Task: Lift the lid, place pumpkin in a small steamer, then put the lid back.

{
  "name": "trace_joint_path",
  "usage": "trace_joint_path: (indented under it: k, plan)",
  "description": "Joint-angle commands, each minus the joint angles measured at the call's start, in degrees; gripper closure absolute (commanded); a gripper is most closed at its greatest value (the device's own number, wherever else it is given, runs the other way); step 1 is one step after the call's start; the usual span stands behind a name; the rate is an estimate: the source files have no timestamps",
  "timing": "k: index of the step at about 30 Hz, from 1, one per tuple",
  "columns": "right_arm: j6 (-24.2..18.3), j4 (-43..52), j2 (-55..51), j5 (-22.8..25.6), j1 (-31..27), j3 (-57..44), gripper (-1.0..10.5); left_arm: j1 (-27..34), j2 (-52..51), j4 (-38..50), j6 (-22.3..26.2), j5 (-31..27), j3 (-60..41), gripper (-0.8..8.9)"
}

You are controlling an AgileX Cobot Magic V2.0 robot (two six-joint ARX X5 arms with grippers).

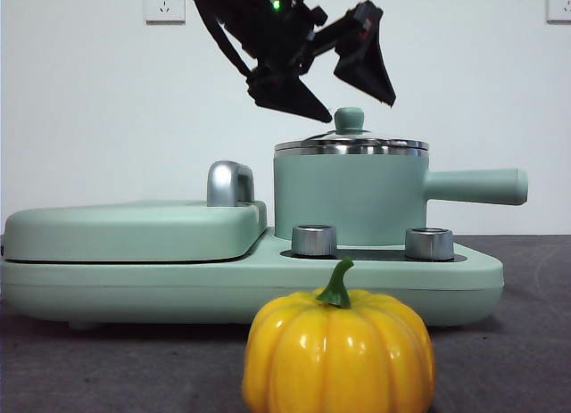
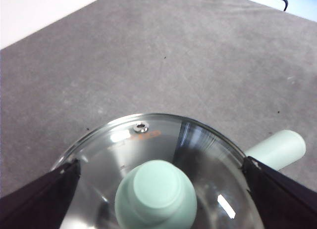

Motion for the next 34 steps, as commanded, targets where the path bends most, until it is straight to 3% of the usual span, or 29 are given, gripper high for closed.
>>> trace_joint_path:
  k: [1,8,15,23,34]
  plan:
    - [-0.20,0.20,0.22,-0.17,0.11,0.85,5.1,-0.57,2.21,1.01,-0.46,-0.07,1.53,3.19]
    - [-0.20,0.17,0.22,-0.17,0.11,0.85,5.1,-0.55,3.41,1.22,-1.11,-0.09,1.53,3.24]
    - [-0.20,0.17,0.22,-0.15,0.11,0.85,5.1,-0.57,3.52,1.29,-1.09,-0.09,1.53,5.81]
    - [-0.17,-0.50,0.22,-0.15,0.11,0.85,5.1,-0.57,3.50,1.27,-1.09,-0.15,1.53,7.57]
    - [-0.04,-2.01,0.22,-0.15,0.11,0.85,5.1,-0.55,1.51,1.68,-1.09,-0.15,1.62,7.56]
